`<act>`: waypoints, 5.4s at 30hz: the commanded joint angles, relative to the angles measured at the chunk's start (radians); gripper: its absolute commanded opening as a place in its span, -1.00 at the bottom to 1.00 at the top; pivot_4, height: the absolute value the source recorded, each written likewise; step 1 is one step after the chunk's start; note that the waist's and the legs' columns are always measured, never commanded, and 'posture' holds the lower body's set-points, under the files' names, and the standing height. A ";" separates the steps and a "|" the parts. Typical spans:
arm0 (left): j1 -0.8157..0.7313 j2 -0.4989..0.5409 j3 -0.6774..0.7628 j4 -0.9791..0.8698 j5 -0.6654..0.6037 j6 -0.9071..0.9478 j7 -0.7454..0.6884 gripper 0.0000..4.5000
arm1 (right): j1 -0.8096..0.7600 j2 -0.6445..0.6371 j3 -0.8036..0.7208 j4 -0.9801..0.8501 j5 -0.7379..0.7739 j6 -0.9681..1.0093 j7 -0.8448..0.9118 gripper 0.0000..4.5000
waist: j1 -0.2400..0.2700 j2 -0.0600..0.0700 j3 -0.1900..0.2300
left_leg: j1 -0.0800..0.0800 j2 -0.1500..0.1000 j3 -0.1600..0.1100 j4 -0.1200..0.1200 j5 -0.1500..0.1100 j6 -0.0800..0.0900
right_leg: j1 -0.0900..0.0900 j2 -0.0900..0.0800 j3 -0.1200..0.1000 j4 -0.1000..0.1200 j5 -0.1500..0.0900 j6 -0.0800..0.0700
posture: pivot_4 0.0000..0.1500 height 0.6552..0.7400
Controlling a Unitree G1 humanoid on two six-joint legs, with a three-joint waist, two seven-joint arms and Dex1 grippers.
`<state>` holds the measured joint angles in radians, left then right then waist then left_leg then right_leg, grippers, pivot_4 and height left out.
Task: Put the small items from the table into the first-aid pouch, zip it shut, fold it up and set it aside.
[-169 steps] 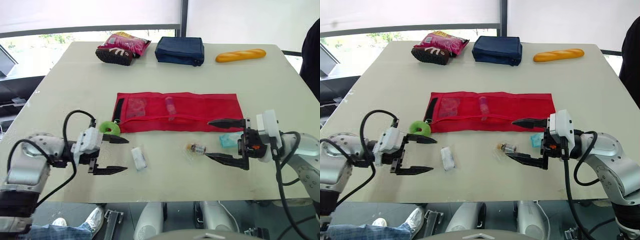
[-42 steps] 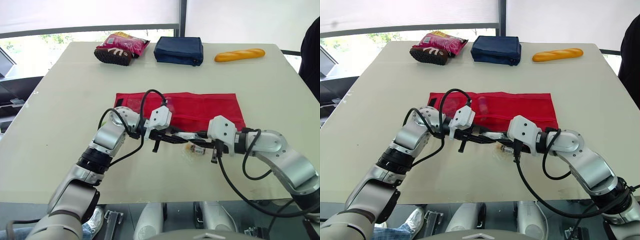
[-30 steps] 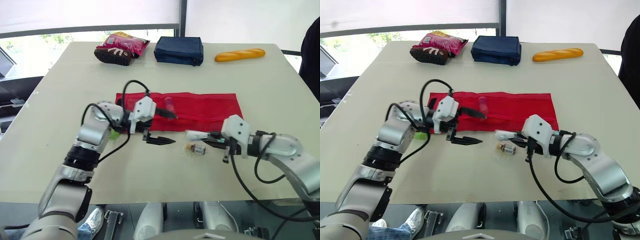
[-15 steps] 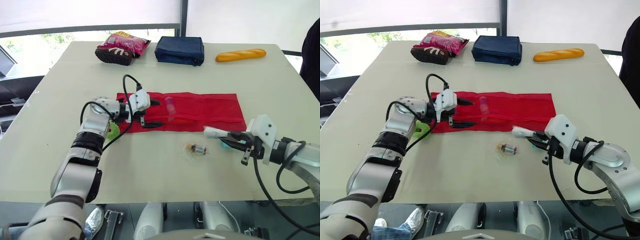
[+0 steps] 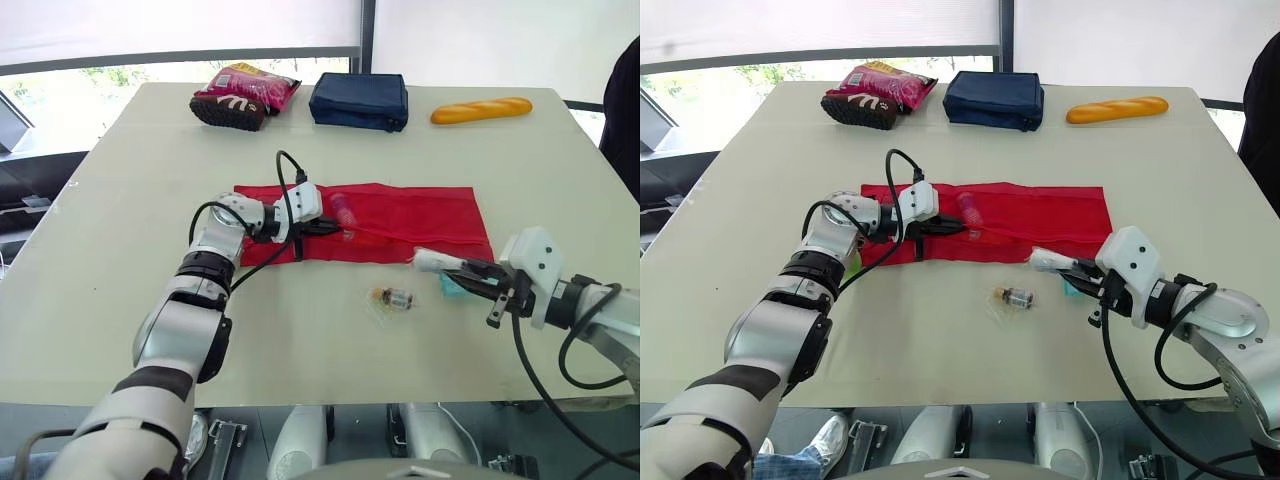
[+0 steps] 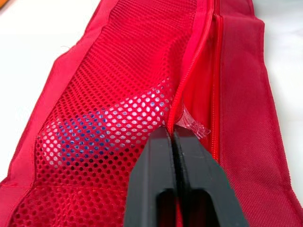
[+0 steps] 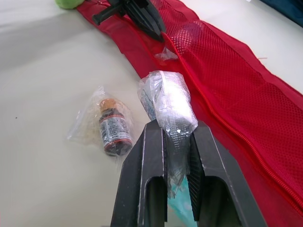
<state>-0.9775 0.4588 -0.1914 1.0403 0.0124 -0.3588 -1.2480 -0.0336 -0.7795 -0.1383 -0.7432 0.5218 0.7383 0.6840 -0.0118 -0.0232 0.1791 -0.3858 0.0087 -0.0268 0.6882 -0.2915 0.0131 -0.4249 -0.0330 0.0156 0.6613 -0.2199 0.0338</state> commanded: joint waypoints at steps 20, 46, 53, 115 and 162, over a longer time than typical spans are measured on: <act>0.055 -0.041 0.074 -0.253 -0.128 0.130 -0.153 -0.99 | -0.315 0.399 0.271 0.150 -0.160 0.297 -0.519 -0.99 | -0.001 0.000 0.000 | -0.003 -0.001 -0.005 0.000 0.000 0.000 | -0.003 -0.001 0.000 0.001 0.000 0.000 | 1.00 1.00; 0.035 -0.131 0.054 -0.232 -0.119 0.121 -0.154 -0.99 | -0.448 0.702 0.415 0.446 -0.429 0.110 -0.652 -0.99 | -0.008 0.000 0.000 | -0.009 -0.001 -0.005 0.000 0.000 0.000 | -0.008 -0.001 -0.002 0.001 0.000 -0.001 | 1.00 1.00; 0.034 -0.130 0.055 -0.220 -0.112 0.110 -0.147 -1.00 | -0.440 0.729 0.409 0.476 -0.424 0.091 -0.601 0.04 | -0.015 0.000 -0.001 | -0.009 -0.001 -0.005 0.000 0.000 0.000 | -0.009 -0.001 -0.002 0.001 0.001 -0.001 | 1.00 1.00; 0.073 -0.070 0.060 -0.187 -0.080 0.053 -0.098 -1.00 | 0.297 -0.149 -0.620 0.359 0.204 -0.399 0.676 0.97 | 0.000 0.000 0.000 | 0.006 -0.001 -0.002 0.000 0.000 0.000 | 0.008 -0.001 -0.001 0.000 0.000 0.000 | 1.00 1.00; 0.081 -0.092 0.039 -0.206 -0.081 0.047 -0.079 -1.00 | -0.176 0.179 0.350 0.115 -0.298 0.064 0.002 -0.62 | -0.001 0.000 0.000 | 0.005 -0.002 -0.006 0.001 0.000 0.000 | 0.007 -0.001 -0.003 -0.001 0.000 0.000 | 1.00 1.00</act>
<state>-0.8926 0.3684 -0.1590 0.8733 -0.0569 -0.3014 -1.3252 -0.1942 -0.6144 0.2628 -0.5642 0.1894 0.7666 0.7099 -0.0125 -0.0231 0.1790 -0.3814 0.0069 -0.0332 0.6889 -0.2914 0.0131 -0.4181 -0.0343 0.0123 0.6605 -0.2198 0.0337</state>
